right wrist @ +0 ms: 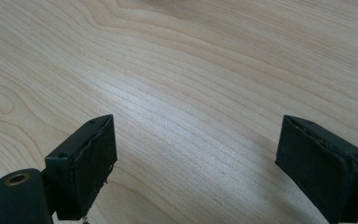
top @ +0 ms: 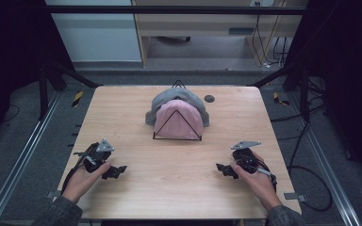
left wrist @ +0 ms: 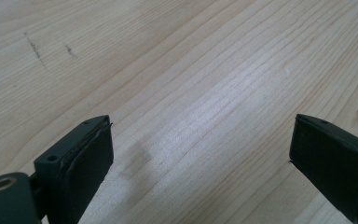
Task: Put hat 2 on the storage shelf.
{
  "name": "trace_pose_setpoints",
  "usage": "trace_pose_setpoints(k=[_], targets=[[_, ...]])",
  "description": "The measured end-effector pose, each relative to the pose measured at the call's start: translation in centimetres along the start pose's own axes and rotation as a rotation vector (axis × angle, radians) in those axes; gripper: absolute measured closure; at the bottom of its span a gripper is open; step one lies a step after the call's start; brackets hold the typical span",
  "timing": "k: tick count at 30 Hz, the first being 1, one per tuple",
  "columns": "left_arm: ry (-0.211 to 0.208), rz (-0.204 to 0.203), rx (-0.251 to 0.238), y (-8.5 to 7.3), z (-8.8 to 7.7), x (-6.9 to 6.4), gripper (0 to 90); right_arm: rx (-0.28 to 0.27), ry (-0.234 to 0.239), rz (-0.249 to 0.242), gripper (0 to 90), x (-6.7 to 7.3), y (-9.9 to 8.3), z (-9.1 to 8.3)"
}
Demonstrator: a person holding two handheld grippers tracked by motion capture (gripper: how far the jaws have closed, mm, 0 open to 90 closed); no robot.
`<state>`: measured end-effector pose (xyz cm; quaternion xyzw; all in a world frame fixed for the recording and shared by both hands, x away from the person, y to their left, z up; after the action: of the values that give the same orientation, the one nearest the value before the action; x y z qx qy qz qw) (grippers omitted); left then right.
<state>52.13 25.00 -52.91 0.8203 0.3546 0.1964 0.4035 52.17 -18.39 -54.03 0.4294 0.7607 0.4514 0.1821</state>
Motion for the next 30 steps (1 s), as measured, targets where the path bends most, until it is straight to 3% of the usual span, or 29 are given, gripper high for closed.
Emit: trace_pose_setpoints(k=[18, 25, 30], targets=[[-0.013, -0.014, 0.045, -2.0, 1.0, 0.5, 4.1, 0.007, -0.02, 0.015, 7.1, -0.3, -0.9, 0.7], [-0.011, -0.015, 0.011, -2.2, 1.3, 0.4, 0.0, -0.017, -0.044, 0.002, 4.2, -0.2, -0.9, 1.1], [-0.023, -0.006, -0.062, -2.2, 1.5, 0.5, 0.0, -0.046, -0.067, -0.067, 1.6, 0.2, -1.2, 1.6]])
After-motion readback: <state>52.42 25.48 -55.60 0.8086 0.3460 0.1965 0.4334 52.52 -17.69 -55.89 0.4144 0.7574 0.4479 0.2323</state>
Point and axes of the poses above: each handheld gripper's, and its own axes: z roughly forward along the jaws, y roughly out of its top, x roughly to its left, the point moved 7 cm from there along z, roughly forward along the jaws, and after that the axes turned 15 degrees about -x, right-handed, at the moved point
